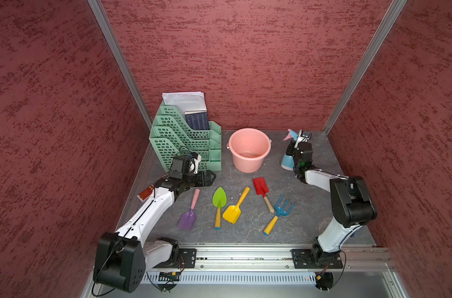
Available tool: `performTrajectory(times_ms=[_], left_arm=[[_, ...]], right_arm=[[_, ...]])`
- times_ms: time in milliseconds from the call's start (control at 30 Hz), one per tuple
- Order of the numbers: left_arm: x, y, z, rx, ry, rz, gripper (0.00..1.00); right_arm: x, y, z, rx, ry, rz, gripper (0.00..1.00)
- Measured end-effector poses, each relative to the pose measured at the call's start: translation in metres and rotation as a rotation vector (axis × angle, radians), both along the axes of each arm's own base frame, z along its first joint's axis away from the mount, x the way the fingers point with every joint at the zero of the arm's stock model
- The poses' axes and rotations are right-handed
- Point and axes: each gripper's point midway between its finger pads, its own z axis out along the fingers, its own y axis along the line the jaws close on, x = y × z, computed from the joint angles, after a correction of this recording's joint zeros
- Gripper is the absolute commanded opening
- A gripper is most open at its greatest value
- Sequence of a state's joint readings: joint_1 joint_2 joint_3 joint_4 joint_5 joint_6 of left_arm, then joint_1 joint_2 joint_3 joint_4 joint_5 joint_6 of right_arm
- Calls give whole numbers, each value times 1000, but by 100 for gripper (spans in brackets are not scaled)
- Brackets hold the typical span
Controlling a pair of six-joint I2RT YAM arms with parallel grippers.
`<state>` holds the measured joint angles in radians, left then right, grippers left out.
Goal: Organize the gardening tools
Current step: Pick up the gardening tool from the center of the board, then place the gardening tool at the center of the board.
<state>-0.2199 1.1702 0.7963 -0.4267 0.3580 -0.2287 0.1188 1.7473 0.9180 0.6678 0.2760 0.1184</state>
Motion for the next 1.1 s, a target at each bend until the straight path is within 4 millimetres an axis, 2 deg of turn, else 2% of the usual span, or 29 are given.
performTrajectory(times_ms=[100,167,333,533,833,1100], left_arm=[[0,0,0,1,0,0,100],[0,0,0,0,0,-1,100],[0,-1,0,4,-1,-2,100],[1,2,0,14,-6,9,100],[-1,1,1,15,-16,6,100],[-2,1,5,15,-32,9,100]], right_arm=[[6,-1,12,-17,-106,-9,0],[9,-2,10,-33,-150,-13,0],[18,-2,-22,-77,-189,-18,0],[20,-2,-25,-89,-258,-24,0],[27,3,-16,-114,-303,-1,0],[60,14,6,-127,-390,33,0]])
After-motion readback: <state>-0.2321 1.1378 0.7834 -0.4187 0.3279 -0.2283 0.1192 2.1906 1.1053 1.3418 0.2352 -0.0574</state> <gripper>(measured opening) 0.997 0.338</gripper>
